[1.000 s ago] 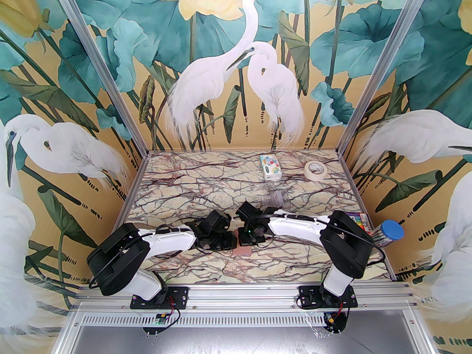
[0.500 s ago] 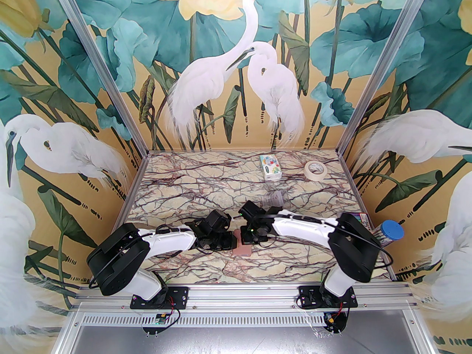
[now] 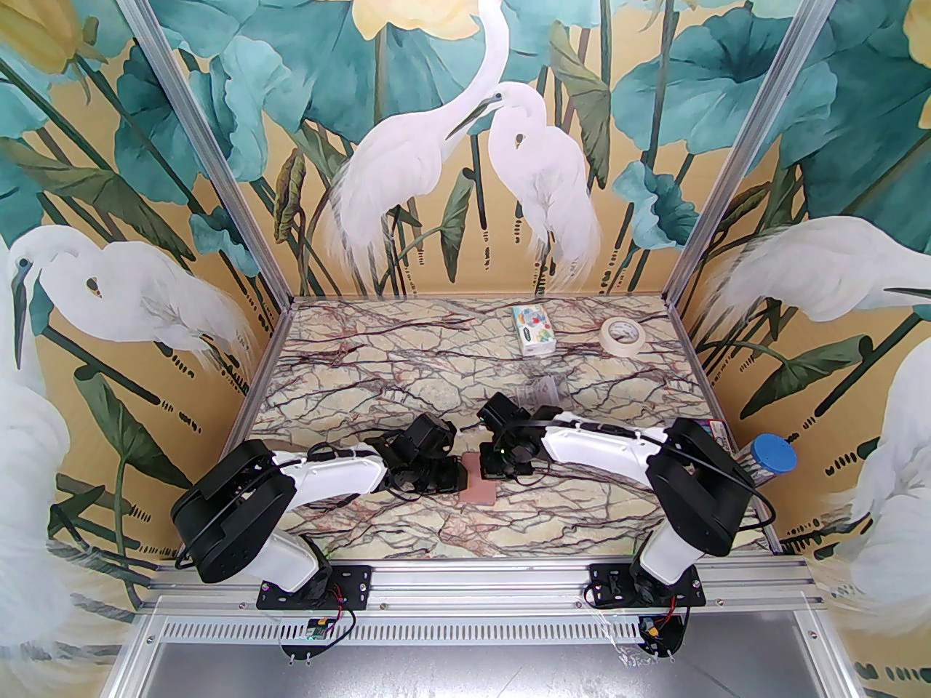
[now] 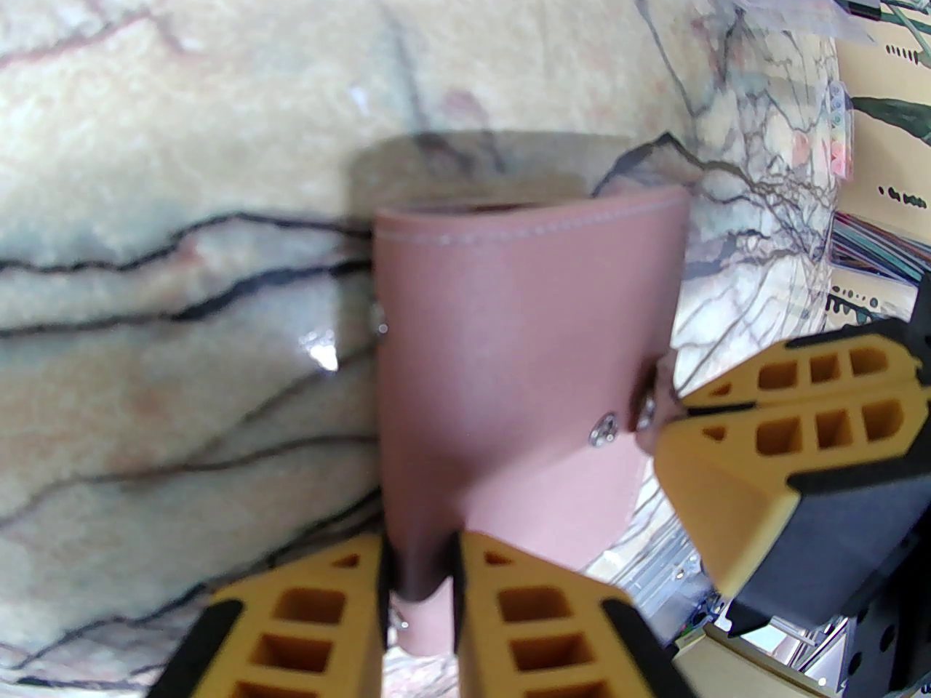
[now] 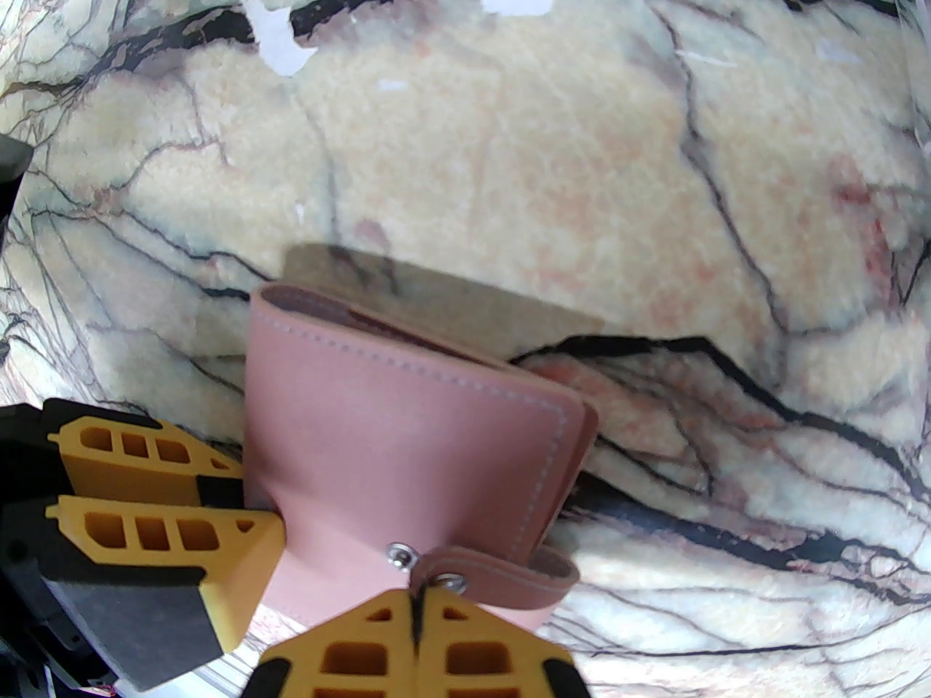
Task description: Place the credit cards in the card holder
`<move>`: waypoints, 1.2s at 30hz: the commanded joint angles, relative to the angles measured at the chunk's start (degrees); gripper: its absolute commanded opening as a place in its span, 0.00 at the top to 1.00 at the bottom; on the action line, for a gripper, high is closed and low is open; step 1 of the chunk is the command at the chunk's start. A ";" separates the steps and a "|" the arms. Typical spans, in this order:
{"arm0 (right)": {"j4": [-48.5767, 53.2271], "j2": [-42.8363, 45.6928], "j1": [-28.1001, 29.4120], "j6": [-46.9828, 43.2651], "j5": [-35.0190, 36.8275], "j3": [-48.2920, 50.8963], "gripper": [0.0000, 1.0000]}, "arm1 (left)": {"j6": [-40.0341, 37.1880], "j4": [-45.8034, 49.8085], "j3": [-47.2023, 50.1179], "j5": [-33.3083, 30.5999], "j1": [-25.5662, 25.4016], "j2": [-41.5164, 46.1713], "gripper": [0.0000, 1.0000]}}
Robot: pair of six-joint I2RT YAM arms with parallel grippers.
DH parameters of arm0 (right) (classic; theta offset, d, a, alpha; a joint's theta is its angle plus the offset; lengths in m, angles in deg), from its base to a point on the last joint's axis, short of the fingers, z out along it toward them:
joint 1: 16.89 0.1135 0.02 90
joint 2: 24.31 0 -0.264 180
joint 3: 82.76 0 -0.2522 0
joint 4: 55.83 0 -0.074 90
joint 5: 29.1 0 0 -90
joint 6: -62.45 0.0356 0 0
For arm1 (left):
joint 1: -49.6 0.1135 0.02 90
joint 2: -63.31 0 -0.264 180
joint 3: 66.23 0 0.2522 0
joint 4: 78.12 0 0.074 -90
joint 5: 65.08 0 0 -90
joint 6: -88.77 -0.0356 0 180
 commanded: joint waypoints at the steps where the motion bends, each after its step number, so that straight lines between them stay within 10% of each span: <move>1: -0.43 -1.58 -0.19 -1.03 -1.40 -0.14 1.00 | -1.15 0.08 0.06 -0.62 -0.26 -1.90 0.80; 36: 2.04 -6.44 0.80 -2.61 -2.24 -3.22 1.00 | -1.33 0.17 -0.60 -0.34 -0.31 -2.34 0.80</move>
